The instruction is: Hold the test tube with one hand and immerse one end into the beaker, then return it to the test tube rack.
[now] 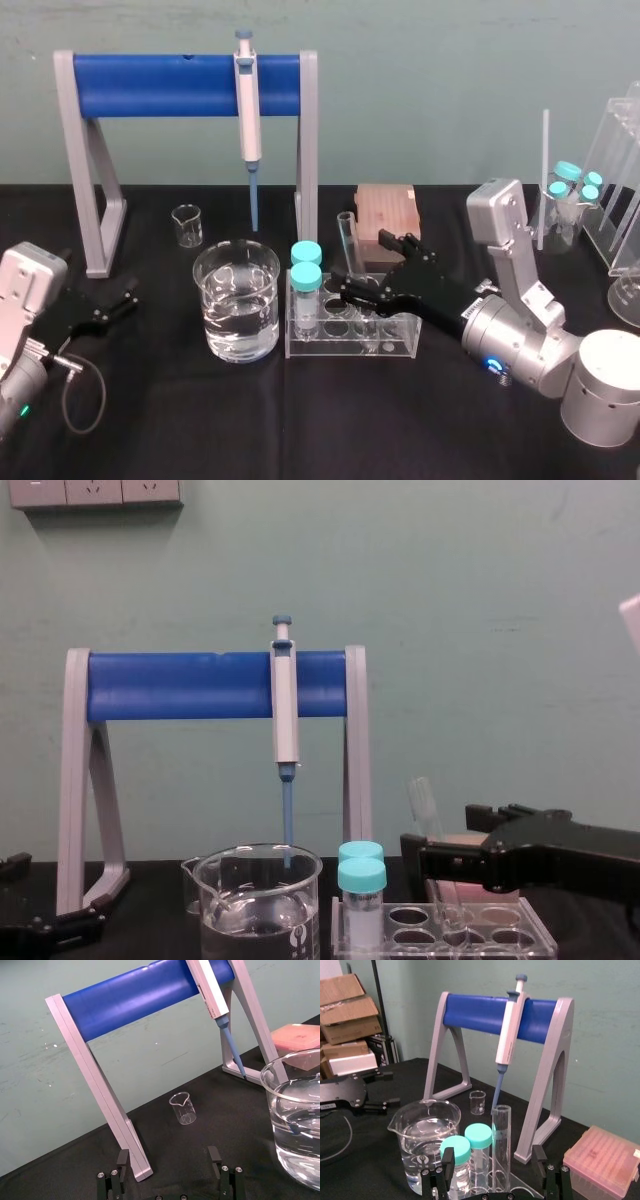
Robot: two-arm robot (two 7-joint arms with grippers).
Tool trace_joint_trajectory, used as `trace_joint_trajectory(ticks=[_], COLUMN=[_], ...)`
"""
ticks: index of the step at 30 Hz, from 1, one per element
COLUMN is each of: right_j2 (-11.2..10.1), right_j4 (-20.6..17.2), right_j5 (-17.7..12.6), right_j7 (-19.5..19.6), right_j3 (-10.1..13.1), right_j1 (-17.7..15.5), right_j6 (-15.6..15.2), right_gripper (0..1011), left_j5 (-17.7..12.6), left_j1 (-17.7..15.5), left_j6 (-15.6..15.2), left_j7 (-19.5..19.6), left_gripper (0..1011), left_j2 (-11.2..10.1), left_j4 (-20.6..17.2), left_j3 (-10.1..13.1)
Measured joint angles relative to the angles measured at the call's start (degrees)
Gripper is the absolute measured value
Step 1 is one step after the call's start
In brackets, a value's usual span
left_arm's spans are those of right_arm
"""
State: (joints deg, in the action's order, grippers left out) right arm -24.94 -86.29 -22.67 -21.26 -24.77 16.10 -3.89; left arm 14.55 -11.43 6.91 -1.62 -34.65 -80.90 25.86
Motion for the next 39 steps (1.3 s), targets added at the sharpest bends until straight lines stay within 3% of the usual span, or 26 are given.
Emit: trace_joint_trajectory(ticks=[24,39], right_j2=[3.81,4.18], right_j4=[5.96,6.44], right_j5=[3.36,4.20], right_j7=[-2.29,-2.60], right_j3=[0.74,0.67], right_j1=[3.08,3.61], right_j6=[-0.74,0.01], right_gripper=[1002,998], left_j5=[0.00,0.00], left_j1=[0.00,0.00], left_j6=[0.00,0.00], left_j7=[0.00,0.00], left_gripper=[1000,1000], left_j2=[0.00,0.00], left_j4=[0.00,0.00], left_j3=[0.00,0.00])
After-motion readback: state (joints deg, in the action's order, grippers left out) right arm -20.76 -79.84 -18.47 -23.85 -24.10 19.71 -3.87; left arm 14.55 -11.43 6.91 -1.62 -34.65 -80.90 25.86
